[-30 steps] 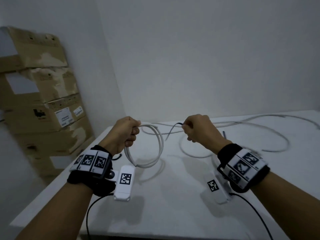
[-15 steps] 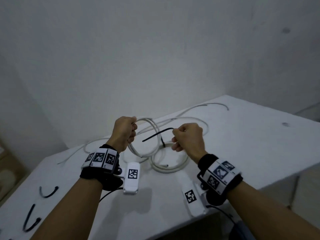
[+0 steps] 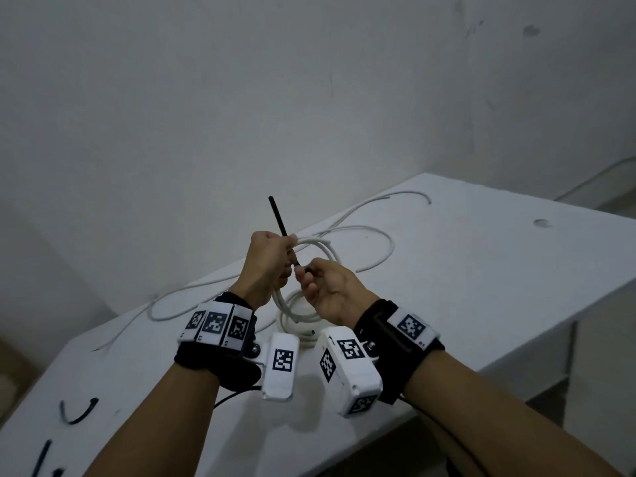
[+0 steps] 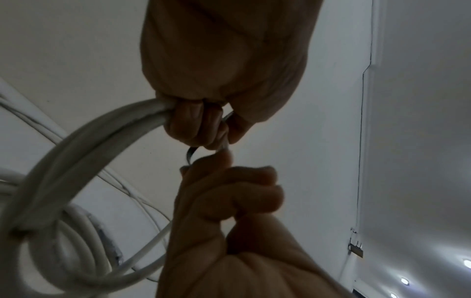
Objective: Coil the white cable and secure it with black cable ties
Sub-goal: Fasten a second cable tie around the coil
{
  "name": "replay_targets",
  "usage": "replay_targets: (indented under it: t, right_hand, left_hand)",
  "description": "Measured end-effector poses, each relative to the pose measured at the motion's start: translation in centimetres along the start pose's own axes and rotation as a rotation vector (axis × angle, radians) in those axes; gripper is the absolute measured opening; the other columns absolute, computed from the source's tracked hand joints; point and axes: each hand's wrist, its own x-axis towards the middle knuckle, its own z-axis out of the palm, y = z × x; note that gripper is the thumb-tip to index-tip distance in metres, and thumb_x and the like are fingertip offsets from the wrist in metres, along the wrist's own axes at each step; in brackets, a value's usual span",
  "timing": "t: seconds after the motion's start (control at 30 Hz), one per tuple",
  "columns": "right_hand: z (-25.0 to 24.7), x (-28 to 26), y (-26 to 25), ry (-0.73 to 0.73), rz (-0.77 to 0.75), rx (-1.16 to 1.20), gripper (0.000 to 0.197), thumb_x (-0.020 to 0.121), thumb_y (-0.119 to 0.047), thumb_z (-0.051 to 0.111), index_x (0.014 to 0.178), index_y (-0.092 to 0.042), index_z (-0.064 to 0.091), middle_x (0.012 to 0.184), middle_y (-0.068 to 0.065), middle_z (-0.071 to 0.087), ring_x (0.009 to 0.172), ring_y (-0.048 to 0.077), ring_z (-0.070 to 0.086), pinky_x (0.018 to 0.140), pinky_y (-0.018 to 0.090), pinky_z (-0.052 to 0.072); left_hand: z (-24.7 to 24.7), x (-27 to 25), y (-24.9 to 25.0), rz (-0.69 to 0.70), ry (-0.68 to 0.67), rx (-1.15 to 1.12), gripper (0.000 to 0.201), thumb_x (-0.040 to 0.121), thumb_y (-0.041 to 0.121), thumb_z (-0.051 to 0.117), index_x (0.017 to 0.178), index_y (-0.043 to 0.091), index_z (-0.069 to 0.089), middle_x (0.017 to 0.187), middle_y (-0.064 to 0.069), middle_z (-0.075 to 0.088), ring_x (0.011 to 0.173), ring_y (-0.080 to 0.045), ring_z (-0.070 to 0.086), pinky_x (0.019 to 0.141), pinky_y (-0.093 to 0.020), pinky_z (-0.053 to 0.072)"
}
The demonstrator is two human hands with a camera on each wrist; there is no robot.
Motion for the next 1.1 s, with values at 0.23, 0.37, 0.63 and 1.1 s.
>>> replay_targets:
  t: [0.23, 0.37, 0.63, 1.1]
  right_hand:
    - [-0.3, -0.5, 0.2, -0.091, 0.020, -0.017, 0.028, 0.094, -0.004, 0.036, 0.070, -0.006, 0.050, 0.051, 0.001, 0.055, 0.030, 0.003, 0.041, 0.031, 0.011, 0.029]
    - [-0.7, -0.8, 0.5, -0.083, -0.086, -0.140, 0.018, 0.094, -0.007, 0.044, 0.078, -0.008, 0.052, 0.057, 0.004, 0.056, 0.035, 0.007, 0.043, 0.035, 0.014, 0.032]
    - [-1.1, -1.9, -0.4, -0.329, -0.270, -0.276, 0.019, 0.097, -0.010, 0.047, 0.098, 0.003, 0.062, 0.085, 0.016, 0.069, 0.072, 0.022, 0.070, 0.063, 0.024, 0.058]
    - [-1.3, -1.3, -2.3, -0.157, -0.755, -0.593, 0.016, 0.093, -0.002, 0.054, 0.086, -0.012, 0.066, 0.079, 0.007, 0.068, 0.073, 0.012, 0.065, 0.069, 0.017, 0.052]
  left_hand:
    - [-0.9, 0.3, -0.4, -0.062, -0.039, 0.004, 0.014, 0.096, 0.013, 0.045, 0.086, 0.013, 0.055, 0.052, 0.001, 0.034, 0.037, -0.009, 0.024, 0.036, -0.015, 0.018]
    - [-1.3, 0.7, -0.8, -0.046, -0.007, 0.011, 0.015, 0.097, 0.011, 0.045, 0.091, 0.011, 0.059, 0.053, 0.000, 0.034, 0.037, -0.008, 0.023, 0.037, -0.015, 0.016]
    - [-1.1, 0.8, -1.3, 0.019, -0.022, 0.000, 0.017, 0.097, 0.012, 0.049, 0.097, 0.009, 0.065, 0.061, -0.005, 0.048, 0.048, -0.015, 0.040, 0.044, -0.022, 0.032]
    - [0.3, -1.3, -1.1, 0.146, -0.049, 0.052, 0.016, 0.094, 0.009, 0.051, 0.084, 0.011, 0.064, 0.039, 0.014, 0.041, 0.036, -0.005, 0.027, 0.035, -0.018, 0.021]
